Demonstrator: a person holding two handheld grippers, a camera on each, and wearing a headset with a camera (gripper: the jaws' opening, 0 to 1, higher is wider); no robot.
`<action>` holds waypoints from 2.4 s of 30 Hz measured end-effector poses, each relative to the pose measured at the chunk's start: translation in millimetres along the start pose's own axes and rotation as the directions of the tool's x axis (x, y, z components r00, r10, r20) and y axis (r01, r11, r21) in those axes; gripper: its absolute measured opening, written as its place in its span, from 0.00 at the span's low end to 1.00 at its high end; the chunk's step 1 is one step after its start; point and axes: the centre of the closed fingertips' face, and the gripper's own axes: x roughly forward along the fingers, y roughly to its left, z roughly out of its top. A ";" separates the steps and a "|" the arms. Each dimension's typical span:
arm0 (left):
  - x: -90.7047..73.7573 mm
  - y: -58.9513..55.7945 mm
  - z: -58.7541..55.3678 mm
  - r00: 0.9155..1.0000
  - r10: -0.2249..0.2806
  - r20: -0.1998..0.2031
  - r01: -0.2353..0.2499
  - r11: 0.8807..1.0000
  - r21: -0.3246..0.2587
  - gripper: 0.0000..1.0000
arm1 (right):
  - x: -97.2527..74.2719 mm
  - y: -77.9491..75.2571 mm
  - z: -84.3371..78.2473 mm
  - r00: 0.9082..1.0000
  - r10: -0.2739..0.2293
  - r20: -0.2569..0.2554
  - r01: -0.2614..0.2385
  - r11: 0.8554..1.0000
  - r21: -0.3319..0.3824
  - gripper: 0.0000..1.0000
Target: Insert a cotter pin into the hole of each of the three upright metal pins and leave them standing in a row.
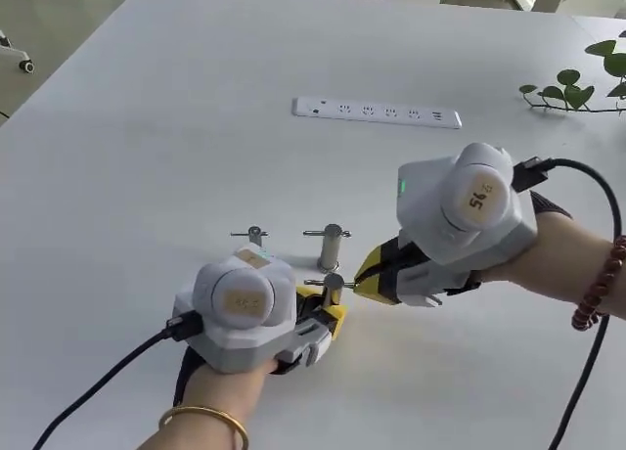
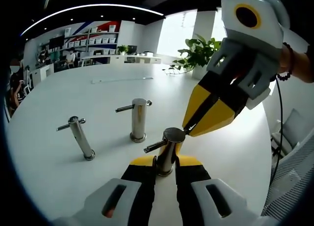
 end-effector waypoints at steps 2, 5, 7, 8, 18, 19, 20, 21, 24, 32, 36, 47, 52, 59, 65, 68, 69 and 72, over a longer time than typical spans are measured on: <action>0.1 0.0 -0.1 1.000 -0.001 0.000 0.001 1.000 -0.003 0.13 | 0.8 0.3 1.1 1.000 -0.001 0.003 0.001 1.000 -0.006 0.00; 0.1 0.1 -0.2 1.000 -0.001 0.001 0.001 1.000 -0.012 0.13 | 1.7 0.3 2.2 1.000 -0.001 0.006 0.001 1.000 -0.009 0.00; 0.1 0.1 -0.4 1.000 0.000 0.002 0.000 1.000 -0.016 0.13 | 2.3 -0.2 2.2 1.000 -0.002 0.005 0.002 1.000 -0.012 0.00; 0.1 0.1 -0.4 1.000 0.001 0.002 0.000 1.000 -0.016 0.13 | 2.4 -0.2 2.2 1.000 -0.001 0.005 0.001 1.000 -0.011 0.00; 0.5 0.3 -0.8 1.000 -0.003 -0.001 0.003 1.000 -0.015 0.14 | 3.6 -0.4 4.0 1.000 0.002 0.015 -0.001 1.000 -0.018 0.00; 0.6 0.5 -1.0 1.000 -0.003 -0.002 0.003 1.000 -0.016 0.14 | 3.9 -0.4 4.0 1.000 0.001 0.016 -0.001 1.000 -0.014 0.00; 0.7 0.6 -1.1 1.000 -0.002 -0.003 0.002 1.000 -0.015 0.14 | 3.9 -0.4 4.0 1.000 0.002 0.016 -0.001 1.000 -0.014 0.00; 0.9 1.2 -1.7 1.000 -0.003 -0.006 0.003 1.000 -0.018 0.14 | 4.3 -0.6 3.9 1.000 0.000 0.015 0.000 1.000 -0.012 0.00; -0.4 3.0 -6.8 1.000 -0.004 -0.030 0.003 1.000 -0.031 0.17 | 5.8 -0.3 1.9 1.000 0.002 0.003 -0.002 1.000 -0.004 0.00; -13.0 10.0 -7.8 0.998 -0.003 -0.060 0.003 1.000 0.000 0.26 | 6.9 2.7 9.0 0.999 0.021 0.027 -0.023 0.997 0.071 0.09; -23.3 11.7 -7.4 0.998 -0.008 -0.070 0.009 1.000 0.020 0.31 | 8.8 4.6 16.2 0.998 0.033 0.056 -0.038 0.995 0.095 0.13; -49.7 26.3 -4.2 0.997 0.038 -0.062 -0.034 0.998 0.051 0.41 | 20.8 2.4 17.1 0.998 0.033 0.050 -0.039 0.992 0.116 0.14; -59.3 28.2 -2.5 0.998 0.045 -0.053 -0.042 0.998 0.048 0.44 | 25.5 2.7 18.5 0.997 0.046 0.067 -0.055 0.988 0.141 0.13; -75.7 20.8 7.7 1.000 0.005 -0.009 -0.006 1.000 -0.025 0.52 | 27.6 4.3 17.3 0.996 0.048 0.079 -0.059 0.987 0.148 0.09; -92.7 22.4 3.7 1.000 0.019 -0.013 -0.019 1.000 0.002 0.60 | 27.5 5.0 17.6 0.996 0.045 0.079 -0.055 0.989 0.134 0.09; -97.7 27.8 6.3 0.999 0.039 0.005 -0.039 0.999 -0.009 0.68 | 27.4 4.7 17.5 0.996 0.044 0.083 -0.055 0.989 0.136 0.08; -98.8 28.8 6.7 0.999 0.044 0.007 -0.044 0.999 -0.006 0.71 | 27.4 4.6 17.7 0.996 0.042 0.084 -0.053 0.989 0.136 0.08; -102.2 31.1 7.9 0.998 0.055 0.014 -0.055 0.998 0.013 0.72 | 27.3 4.4 18.3 0.995 0.033 0.091 -0.046 0.989 0.144 0.08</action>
